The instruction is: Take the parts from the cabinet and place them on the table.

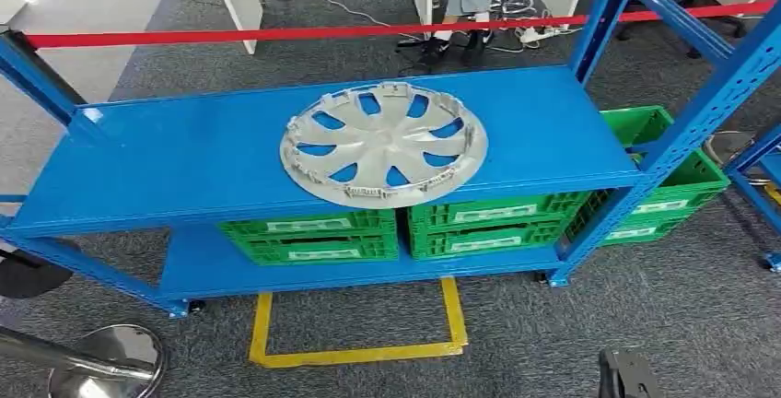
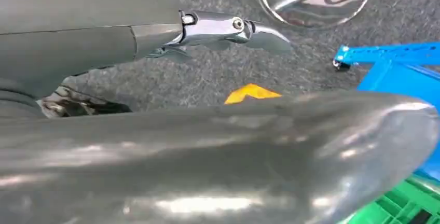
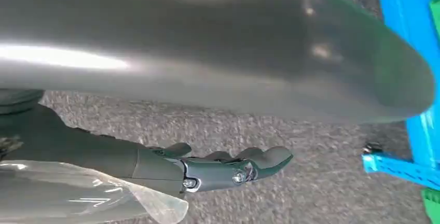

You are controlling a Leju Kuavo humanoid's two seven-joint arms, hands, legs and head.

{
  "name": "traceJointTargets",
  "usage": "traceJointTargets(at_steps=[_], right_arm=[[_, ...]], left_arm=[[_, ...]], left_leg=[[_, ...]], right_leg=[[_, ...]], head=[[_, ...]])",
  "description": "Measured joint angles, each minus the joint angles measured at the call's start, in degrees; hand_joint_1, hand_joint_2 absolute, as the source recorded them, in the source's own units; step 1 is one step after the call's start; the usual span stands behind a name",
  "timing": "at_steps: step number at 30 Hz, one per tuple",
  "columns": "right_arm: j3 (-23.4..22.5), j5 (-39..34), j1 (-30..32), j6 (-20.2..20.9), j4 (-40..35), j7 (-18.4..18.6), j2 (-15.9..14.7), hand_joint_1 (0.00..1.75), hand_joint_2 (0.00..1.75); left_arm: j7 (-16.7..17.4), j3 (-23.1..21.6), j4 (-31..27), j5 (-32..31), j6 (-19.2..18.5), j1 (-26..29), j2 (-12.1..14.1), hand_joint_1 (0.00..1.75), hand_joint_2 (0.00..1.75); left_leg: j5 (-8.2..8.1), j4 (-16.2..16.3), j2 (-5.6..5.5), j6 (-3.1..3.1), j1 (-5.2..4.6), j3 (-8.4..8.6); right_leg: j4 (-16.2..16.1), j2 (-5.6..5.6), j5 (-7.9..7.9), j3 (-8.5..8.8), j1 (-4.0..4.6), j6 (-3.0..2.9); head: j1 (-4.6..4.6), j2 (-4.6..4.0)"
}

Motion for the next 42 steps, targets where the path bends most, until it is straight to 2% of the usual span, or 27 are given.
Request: traceJointTargets(at_steps=[1,2,5,6,7,8,10,11,12,13,15,17,18,20,21,22,23,25,26,27,28,31,33,36,38,41,42], right_arm=[[0.07,-0.02,0.01,-0.02,-0.09,0.02,0.09,0.0,0.0],[0.22,-0.13,-0.19,-0.06,-0.15,0.04,0.2,0.0,0.0],[0.28,-0.39,-0.15,-0.31,-0.33,0.09,0.2,0.0,0.0],[0.39,-0.39,-0.11,-0.28,-0.57,0.09,0.09,0.0,0.0],[0.46,-0.42,-0.13,-0.28,-0.59,0.07,0.09,0.0,0.0],[0.52,-0.42,-0.25,-0.31,-0.57,0.04,0.07,0.0,0.0],[0.52,-0.52,-0.25,-0.44,-0.57,0.09,0.0,0.0,0.0],[0.55,-0.52,-0.18,-0.44,-0.57,0.09,-0.02,0.0,0.0],[0.7,-0.52,-0.07,-0.39,-0.57,0.09,-0.02,0.0,0.0],[0.74,-0.52,0.0,-0.39,-0.57,0.11,-0.02,0.0,0.0],[0.7,-0.52,-0.01,-0.42,-0.57,0.11,-0.11,0.0,0.0],[0.77,-0.59,-0.15,-0.44,-0.59,0.09,-0.13,0.0,0.0],[0.79,-0.68,-0.16,-0.44,-0.59,0.13,-0.13,0.0,0.0],[0.81,-0.77,-0.01,-0.55,-0.59,0.07,-0.13,0.0,0.0],[0.85,-0.81,0.0,-0.55,-0.61,0.04,-0.11,0.0,0.0],[0.83,-0.81,-0.04,-0.55,-0.68,0.02,-0.13,0.0,0.0],[0.81,-0.83,-0.08,-0.57,-0.7,0.02,-0.13,0.0,0.0],[0.81,-0.83,-0.1,-0.59,-0.7,0.0,-0.13,0.0,0.0],[0.83,-0.87,-0.06,-0.59,-0.7,0.02,-0.13,0.0,0.0],[0.85,-0.92,-0.02,-0.61,-0.7,0.02,-0.13,0.0,0.0],[0.87,-0.96,-0.02,-0.61,-0.7,0.02,-0.13,0.0,0.0],[0.85,-0.96,-0.08,-0.61,-0.74,0.0,-0.13,0.0,0.0],[0.87,-0.98,-0.12,-0.63,-0.76,0.0,-0.13,0.0,0.0],[0.92,-1.11,-0.2,-0.7,-0.76,0.0,-0.13,0.0,0.0],[0.92,-1.11,-0.23,-0.7,-0.85,-0.04,-0.13,0.0,0.0],[0.92,-1.14,-0.19,-0.76,-0.85,-0.02,-0.22,0.0,0.0],[0.94,-1.16,-0.07,-0.76,-0.85,0.0,-0.22,0.0,0.0]], left_arm=[[0.0,0.18,-0.02,-0.15,0.0,-0.04,0.11,0.0,0.0],[0.0,0.31,-0.02,-0.41,-0.11,-0.02,0.09,0.0,0.0],[-0.02,0.61,-0.26,-0.59,-0.11,-0.23,0.02,0.0,0.0],[0.0,0.68,-0.37,-0.7,-0.15,-0.1,-0.11,0.0,0.0],[0.0,0.7,-0.37,-0.77,-0.22,-0.07,-0.28,0.0,0.0],[0.0,0.7,-0.37,-0.79,-0.24,-0.15,-0.31,0.0,0.0],[0.07,0.7,-0.37,-0.94,-0.26,-0.27,-0.46,0.0,0.0],[0.07,0.7,-0.37,-0.94,-0.26,-0.27,-0.55,0.0,0.0],[0.07,0.72,-0.37,-0.94,-0.26,-0.21,-0.59,0.0,0.0],[0.07,0.72,-0.37,-0.94,-0.26,-0.21,-0.63,0.0,0.0],[0.07,0.72,-0.37,-0.94,-0.26,-0.22,-0.66,0.0,0.0],[0.09,0.81,-0.39,-0.96,-0.26,-0.3,-0.63,0.0,0.0],[0.11,0.81,-0.39,-1.05,-0.35,-0.35,-0.63,0.0,0.0],[0.09,0.9,-0.39,-1.16,-0.48,-0.34,-0.66,0.0,0.0],[0.13,0.94,-0.39,-1.2,-0.55,-0.38,-0.7,0.0,0.0],[0.11,1.07,-0.44,-1.2,-0.57,-0.32,-0.77,0.0,0.0],[0.11,1.14,-0.46,-1.27,-0.61,-0.49,-0.72,0.0,0.0],[0.11,1.29,-0.46,-1.27,-0.61,-0.53,-0.7,0.0,0.0],[0.11,1.31,-0.46,-1.27,-0.61,-0.44,-0.72,0.0,0.0],[0.13,1.31,-0.46,-1.25,-0.61,-0.28,-0.74,0.0,0.0],[0.13,1.31,-0.46,-1.25,-0.61,-0.22,-0.74,0.0,0.0],[0.13,1.38,-0.46,-1.27,-0.61,-0.27,-0.72,0.0,0.0],[0.13,1.44,-0.46,-1.29,-0.63,-0.4,-0.74,0.0,0.0],[0.13,1.55,-0.46,-1.6,-0.63,-0.28,-0.79,0.0,0.0],[0.04,1.55,-0.48,-1.71,-0.63,-0.28,-0.81,0.0,0.0],[0.04,1.57,-0.48,-1.73,-0.66,-0.46,-0.79,0.0,0.0],[0.07,1.6,-0.48,-1.73,-0.65,-0.4,-0.79,0.0,0.0]], left_leg=[[0.86,-2.42,0.17,1.78,-0.84,1.07],[0.55,-3.19,0.5,2.3,-0.77,1.35],[0.08,-5.39,0.37,2.52,-1.26,1.95],[0.83,-7.71,0.33,1.9,-0.32,3.18],[1.06,-8.52,0.38,1.13,-0.39,3.85],[1.13,-8.8,0.3,1.11,-0.36,4.09],[0.79,-8.76,0.09,0.88,-0.36,4.23],[0.63,-8.75,0.01,0.8,-0.41,4.37],[0.41,-8.73,-0.06,0.68,-0.41,4.61],[0.2,-8.72,-0.11,0.48,-0.41,4.98],[-0.52,-8.47,-0.22,-0.01,-0.36,5.87],[-1.44,-7.79,-0.28,-0.8,-0.86,5.88],[-1.33,-7.82,-0.33,-0.98,-0.84,5.78],[-1.3,-7.91,-0.35,-1.24,-0.73,5.86],[-1.72,-7.62,-0.37,-1.46,-0.77,5.9],[-2.46,-6.71,-0.23,-1.98,-0.68,5.67],[-4.09,-4.14,-0.2,-2.48,-0.5,4.48],[-8.3,5.02,-0.17,-3.2,0.13,-0.16],[-9.37,8.88,-0.16,-3.4,0.38,-2.3],[-9.09,10.49,-0.15,-3.53,0.62,-3.45],[-7.39,9.4,-0.14,-3.58,0.79,-3.23],[1.42,-4.16,0.0,-3.2,0.89,2.27],[0.07,-6.94,0.07,-2.57,0.46,3.48],[0.12,-7.06,0.02,-1.8,0.32,3.32],[0.33,-7.78,0.09,-0.96,0.63,4.04],[-0.01,-7.76,0.09,-0.2,0.17,4.14],[-0.11,-7.71,0.09,-0.05,-0.02,4.23]], right_leg=[[-0.44,-0.1,-0.1,-0.51,-0.18,-0.11],[-0.54,-0.12,-0.22,0.38,0.41,0.18],[-1.64,-0.64,0.24,0.46,-0.02,0.99],[-1.87,-0.74,-0.11,0.62,0.16,1.26],[-0.92,-0.18,-0.61,0.25,0.09,1.39],[1.91,0.26,-2.11,-1.18,0.06,1.46],[10.52,0.65,-5.33,-6.12,-0.01,1.97],[13.61,0.68,-5.89,-8.25,0.0,2.2],[13.99,0.68,-4.9,-9.09,0.0,2.38],[11.88,0.67,-2.65,-8.52,-0.06,2.49],[2.47,0.67,3.46,-4.46,-0.26,2.61],[-1.94,0.89,3.19,-2.14,-0.22,1.96],[-1.72,1.02,3.26,-1.83,-0.22,0.96],[-1.66,0.98,3.15,-1.88,-0.01,0.38],[-2.02,0.91,3.3,-1.67,-0.5,0.05],[-2.08,0.83,3.27,-1.53,-0.54,-0.23],[-2.07,0.74,3.14,-1.45,-0.63,-0.45],[-2.07,0.57,2.95,-1.36,-0.63,-0.67],[-2.07,0.56,2.85,-1.3,-0.63,-0.68],[-2.06,0.55,2.73,-1.16,-0.66,-0.63],[-2.06,0.56,2.58,-0.93,-0.72,-0.53],[-2.1,0.61,1.97,0.08,-0.95,0.06],[-2.03,0.65,1.62,0.0,-0.63,0.95],[-2.69,0.44,1.71,0.4,-0.78,2.11],[-0.6,0.59,0.26,-0.72,-0.89,2.29],[12.45,0.7,-5.18,-7.84,-0.73,2.23],[14.78,0.7,-5.28,-9.44,-0.72,2.2]], head=[[0.18,0.0],[0.42,0.02],[0.22,0.0],[0.27,0.02],[0.44,0.0],[0.46,0.0],[0.66,0.0],[0.57,0.0],[0.65,0.0],[0.59,0.0],[0.63,0.0],[0.72,0.0],[0.52,0.02],[0.41,0.0],[0.5,0.0],[0.5,0.0],[-0.05,0.0],[0.04,0.0],[0.02,0.0],[0.04,0.0],[0.04,0.0],[0.0,0.0],[-0.02,0.0],[0.13,0.0],[0.33,0.0],[0.39,0.0],[0.39,0.0]])
